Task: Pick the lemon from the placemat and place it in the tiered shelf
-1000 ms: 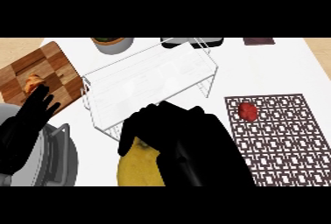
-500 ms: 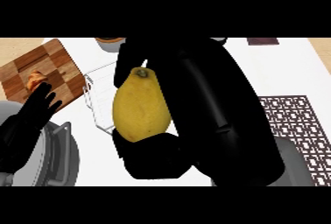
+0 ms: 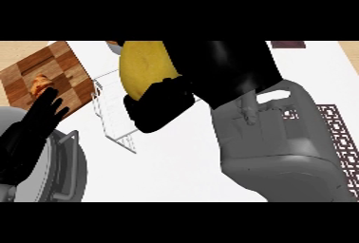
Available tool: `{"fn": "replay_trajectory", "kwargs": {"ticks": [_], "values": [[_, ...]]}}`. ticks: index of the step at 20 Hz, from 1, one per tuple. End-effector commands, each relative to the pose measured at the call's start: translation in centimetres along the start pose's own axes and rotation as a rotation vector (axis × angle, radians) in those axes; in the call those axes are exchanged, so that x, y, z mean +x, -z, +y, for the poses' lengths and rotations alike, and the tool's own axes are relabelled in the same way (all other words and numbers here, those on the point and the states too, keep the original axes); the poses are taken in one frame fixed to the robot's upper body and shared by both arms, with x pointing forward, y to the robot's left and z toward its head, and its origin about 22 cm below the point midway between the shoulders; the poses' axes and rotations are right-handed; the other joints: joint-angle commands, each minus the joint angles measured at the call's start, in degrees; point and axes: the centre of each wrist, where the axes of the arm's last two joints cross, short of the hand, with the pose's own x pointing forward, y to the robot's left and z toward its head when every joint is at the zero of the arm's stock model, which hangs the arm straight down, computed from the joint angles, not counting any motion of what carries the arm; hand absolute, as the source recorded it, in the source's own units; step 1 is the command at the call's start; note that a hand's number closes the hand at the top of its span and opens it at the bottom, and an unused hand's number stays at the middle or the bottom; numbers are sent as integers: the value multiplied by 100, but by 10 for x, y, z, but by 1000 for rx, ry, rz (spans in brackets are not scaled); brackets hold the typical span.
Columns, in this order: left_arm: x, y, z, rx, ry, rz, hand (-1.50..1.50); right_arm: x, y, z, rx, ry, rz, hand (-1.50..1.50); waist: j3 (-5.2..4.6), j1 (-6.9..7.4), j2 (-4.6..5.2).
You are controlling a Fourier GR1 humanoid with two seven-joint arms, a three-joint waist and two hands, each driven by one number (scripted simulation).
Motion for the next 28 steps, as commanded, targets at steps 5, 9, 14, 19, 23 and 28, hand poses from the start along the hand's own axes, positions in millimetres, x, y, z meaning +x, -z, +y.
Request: {"fn": "replay_trajectory", "kwargs": {"ticks": [5,9,14,19,23,28], "values": [[-60,-2,-2,12,-38,270,0,-15,40,-3,10,-28,39,150,-248,58,150],[-68,-5,-1,21,-29,276,0,-21,48,0,-7,-53,24,150,-248,54,142],[-66,0,-5,18,-38,268,0,-28,61,1,-14,-35,-11,150,-246,39,170],[-71,-3,-12,23,-59,275,0,-33,70,4,0,-27,-49,150,-245,8,149],[-62,1,-10,12,-45,280,0,-28,80,1,4,-39,-38,150,-241,-2,103],[-66,2,-11,38,-41,270,0,-45,86,3,-59,98,21,150,-234,-82,125]]}}
